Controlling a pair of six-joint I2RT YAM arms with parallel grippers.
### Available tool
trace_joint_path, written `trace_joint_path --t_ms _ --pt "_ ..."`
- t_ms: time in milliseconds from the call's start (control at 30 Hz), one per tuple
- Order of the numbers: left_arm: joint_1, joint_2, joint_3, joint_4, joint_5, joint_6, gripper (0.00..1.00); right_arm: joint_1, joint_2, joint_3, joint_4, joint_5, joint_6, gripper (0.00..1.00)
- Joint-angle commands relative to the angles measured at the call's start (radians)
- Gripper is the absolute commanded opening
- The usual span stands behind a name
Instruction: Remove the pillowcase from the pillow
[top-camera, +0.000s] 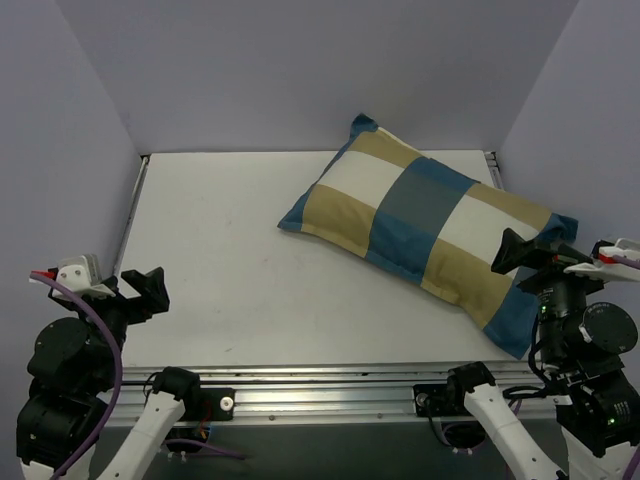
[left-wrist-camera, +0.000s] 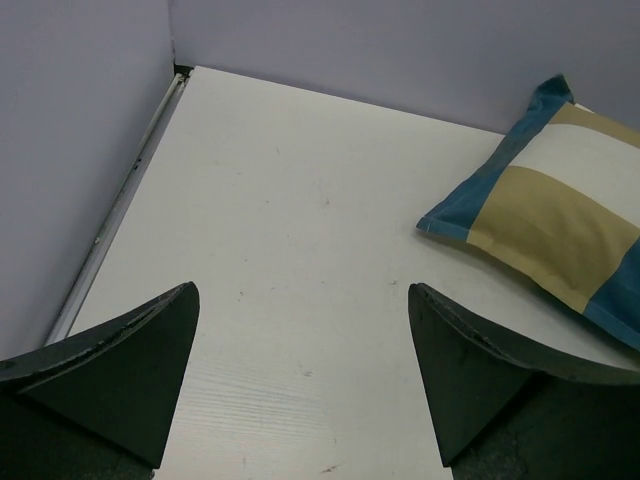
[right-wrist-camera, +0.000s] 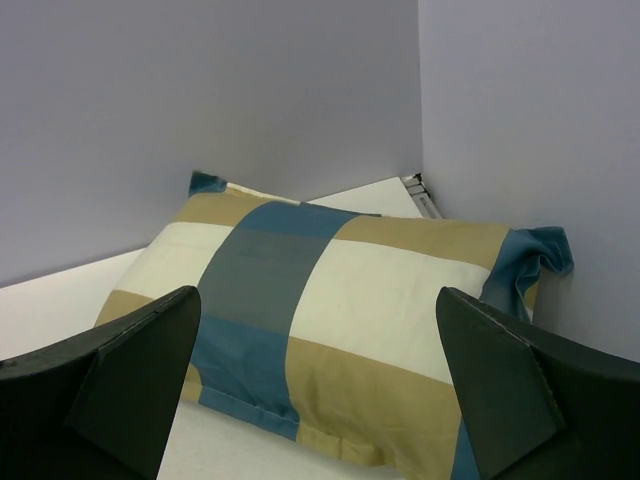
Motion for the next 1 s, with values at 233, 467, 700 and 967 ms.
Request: trace_joint_path --t_ms 233,467,700,967 --pt "-0.004 0.106 -0.057 0.102 -0.011 -0.006 0.94 -0.002 0.171 -0.072 0.083 -0.17 0.085 1.0" --pt "-0.004 0.212 -0.135 0.204 0.079 -0.052 0.94 0.0 0.444 -0.086 0.137 -0.313 0.082 1.0" --pt "-0.004 0.221 -0.266 0.304 0.099 -0.067 0.94 0.084 0.757 0.0 0.163 -0.119 0.071 1.0" --pt "0.008 0.235 -0.329 0.326 0.119 -0.053 0.94 0.236 1.03 0.104 0.256 -0.019 -0.251 1.0"
